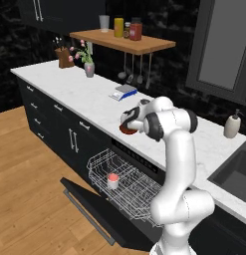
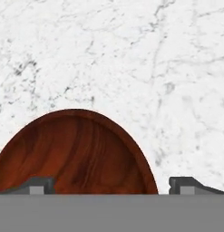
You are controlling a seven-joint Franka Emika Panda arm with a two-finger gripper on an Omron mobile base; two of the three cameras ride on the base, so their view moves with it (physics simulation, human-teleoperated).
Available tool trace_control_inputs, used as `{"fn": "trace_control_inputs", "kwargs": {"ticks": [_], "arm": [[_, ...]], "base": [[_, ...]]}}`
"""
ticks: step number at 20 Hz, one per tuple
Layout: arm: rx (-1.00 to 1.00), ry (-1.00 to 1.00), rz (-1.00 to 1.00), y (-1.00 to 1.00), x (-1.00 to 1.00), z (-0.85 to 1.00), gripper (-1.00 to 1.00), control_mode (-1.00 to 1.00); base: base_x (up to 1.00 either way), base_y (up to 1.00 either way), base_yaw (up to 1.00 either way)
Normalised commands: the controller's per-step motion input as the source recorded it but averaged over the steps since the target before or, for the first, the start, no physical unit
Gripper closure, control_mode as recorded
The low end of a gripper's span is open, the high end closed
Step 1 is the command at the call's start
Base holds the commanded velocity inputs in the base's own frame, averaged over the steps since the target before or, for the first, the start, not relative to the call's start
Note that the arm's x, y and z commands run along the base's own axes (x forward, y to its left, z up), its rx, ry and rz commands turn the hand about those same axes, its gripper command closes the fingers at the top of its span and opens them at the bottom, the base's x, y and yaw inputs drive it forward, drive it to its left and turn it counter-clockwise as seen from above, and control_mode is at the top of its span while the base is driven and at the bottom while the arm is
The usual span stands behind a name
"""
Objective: Pick up the cup and bowl from the counter, place them in the dishwasher, and close the dishwasher door.
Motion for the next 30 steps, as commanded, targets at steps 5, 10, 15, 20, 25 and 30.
{"fn": "trace_control_inputs", "kwargs": {"ticks": [5, 10, 15, 20, 25, 30], "arm": [[0.0, 0.01, 0.0, 0.23, 0.25, -0.25, 1.0, -1.0], [0.0, 0.0, 0.0, 0.19, 0.07, -0.22, 1.0, -1.0], [0.0, -0.15, 0.0, 0.0, -0.29, -0.15, 1.0, -1.0], [0.0, -0.24, 0.0, -0.15, -0.77, -0.01, 1.0, -1.0], [0.06, -0.15, -0.05, -0.45, -1.0, 0.13, 1.0, -1.0], [0.29, 0.05, -0.16, -0.13, -0.85, 0.93, 1.0, -1.0]], "base": [[0.0, 0.0, 0.0], [0.0, 0.0, 0.0], [0.0, 0.0, 0.0], [0.0, 0.0, 0.0], [0.0, 0.0, 0.0], [0.0, 0.0, 0.0]]}}
